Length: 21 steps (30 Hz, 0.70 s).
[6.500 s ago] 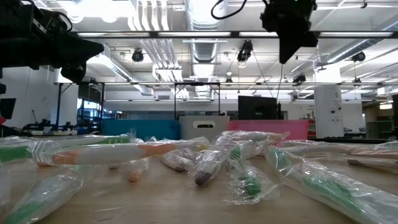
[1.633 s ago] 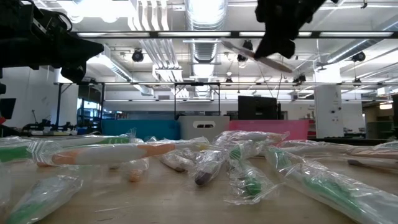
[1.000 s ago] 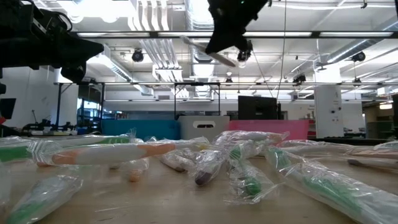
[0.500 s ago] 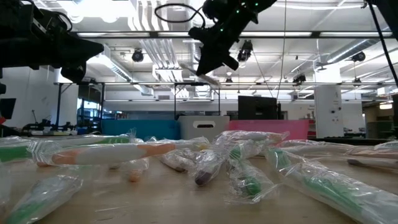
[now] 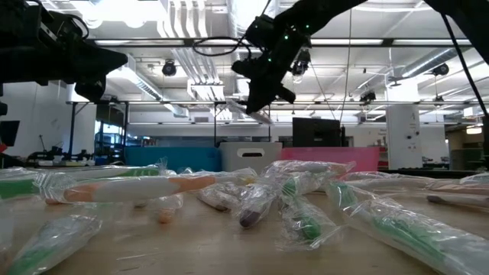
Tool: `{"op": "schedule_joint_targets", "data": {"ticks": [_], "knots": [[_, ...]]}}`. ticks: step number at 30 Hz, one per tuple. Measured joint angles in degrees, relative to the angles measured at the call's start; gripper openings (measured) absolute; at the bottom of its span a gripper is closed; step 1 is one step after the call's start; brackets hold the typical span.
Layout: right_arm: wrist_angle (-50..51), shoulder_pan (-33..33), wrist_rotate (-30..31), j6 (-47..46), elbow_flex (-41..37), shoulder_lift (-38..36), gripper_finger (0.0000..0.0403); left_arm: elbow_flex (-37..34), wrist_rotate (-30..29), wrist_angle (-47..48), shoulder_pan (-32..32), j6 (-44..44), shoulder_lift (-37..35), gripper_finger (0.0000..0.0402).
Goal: Pick & Place Toothbrushes
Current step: Put the orange toothbrush into the white bin
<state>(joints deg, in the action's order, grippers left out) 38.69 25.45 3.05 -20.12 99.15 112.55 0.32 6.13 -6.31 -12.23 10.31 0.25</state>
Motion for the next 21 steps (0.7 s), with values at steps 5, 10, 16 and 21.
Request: {"op": "schedule_joint_targets", "data": {"ticks": [5,10,16,21], "knots": [[0.0,0.6,0.1,-0.4,0.0,1.8,0.0022,0.0,0.0,0.0,0.0,0.0,0.0,0.0026],[-0.1,1.3,0.4,-0.7,-0.1,2.8,0.0022,0.0,0.0,0.0,0.0,0.0,0.0,0.0026],[-0.5,1.7,1.2,-0.9,-0.3,2.8,0.0022,0.0,0.0,0.0,0.0,0.0,0.2,0.0026],[-0.9,1.6,1.7,-0.9,-0.4,2.8,0.0022,0.0,0.0,0.0,0.0,0.0,0.3,0.0026]]}}
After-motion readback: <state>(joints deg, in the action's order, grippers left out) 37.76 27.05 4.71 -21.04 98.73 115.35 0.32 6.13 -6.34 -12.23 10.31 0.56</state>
